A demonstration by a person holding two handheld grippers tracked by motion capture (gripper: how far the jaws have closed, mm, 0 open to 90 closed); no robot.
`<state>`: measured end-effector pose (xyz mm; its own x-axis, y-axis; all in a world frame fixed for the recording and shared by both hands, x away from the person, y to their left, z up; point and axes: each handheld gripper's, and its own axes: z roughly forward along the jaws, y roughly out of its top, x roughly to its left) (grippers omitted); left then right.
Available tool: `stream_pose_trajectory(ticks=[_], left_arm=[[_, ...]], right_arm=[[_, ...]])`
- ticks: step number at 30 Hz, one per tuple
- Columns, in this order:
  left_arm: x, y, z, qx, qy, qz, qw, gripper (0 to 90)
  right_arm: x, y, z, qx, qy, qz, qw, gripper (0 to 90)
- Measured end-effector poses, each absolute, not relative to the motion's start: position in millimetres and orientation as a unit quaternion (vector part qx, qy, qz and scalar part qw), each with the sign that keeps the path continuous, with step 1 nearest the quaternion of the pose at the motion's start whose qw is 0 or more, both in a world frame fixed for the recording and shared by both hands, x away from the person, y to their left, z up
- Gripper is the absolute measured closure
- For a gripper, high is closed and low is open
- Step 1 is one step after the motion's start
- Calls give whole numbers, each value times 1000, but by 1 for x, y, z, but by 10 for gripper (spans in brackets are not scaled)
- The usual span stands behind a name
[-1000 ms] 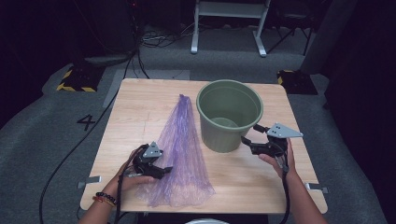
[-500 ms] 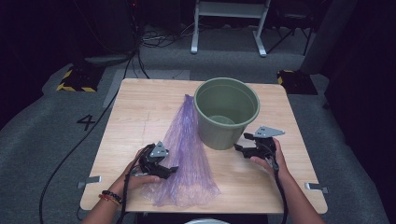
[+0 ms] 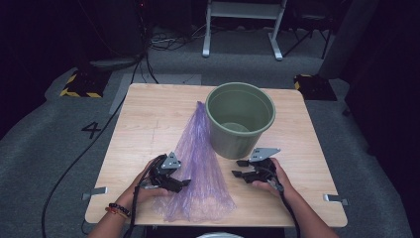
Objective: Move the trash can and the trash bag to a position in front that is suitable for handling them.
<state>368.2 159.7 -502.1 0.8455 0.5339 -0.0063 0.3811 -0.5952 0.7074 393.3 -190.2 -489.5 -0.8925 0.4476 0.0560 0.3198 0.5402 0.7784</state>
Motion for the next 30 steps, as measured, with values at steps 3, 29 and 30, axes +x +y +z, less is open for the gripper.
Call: stream_pose_trajectory(ticks=[3, 29, 30], left_arm=[[368, 159, -502, 887, 258, 104, 367, 182], [373, 176, -478, 847, 298, 135, 419, 171], [373, 176, -478, 847, 298, 135, 419, 171]], right_arm=[[382, -165, -489, 193, 878, 434, 63, 483], [371, -127, -500, 114, 903, 413, 43, 841], [371, -127, -500, 114, 903, 413, 43, 841]])
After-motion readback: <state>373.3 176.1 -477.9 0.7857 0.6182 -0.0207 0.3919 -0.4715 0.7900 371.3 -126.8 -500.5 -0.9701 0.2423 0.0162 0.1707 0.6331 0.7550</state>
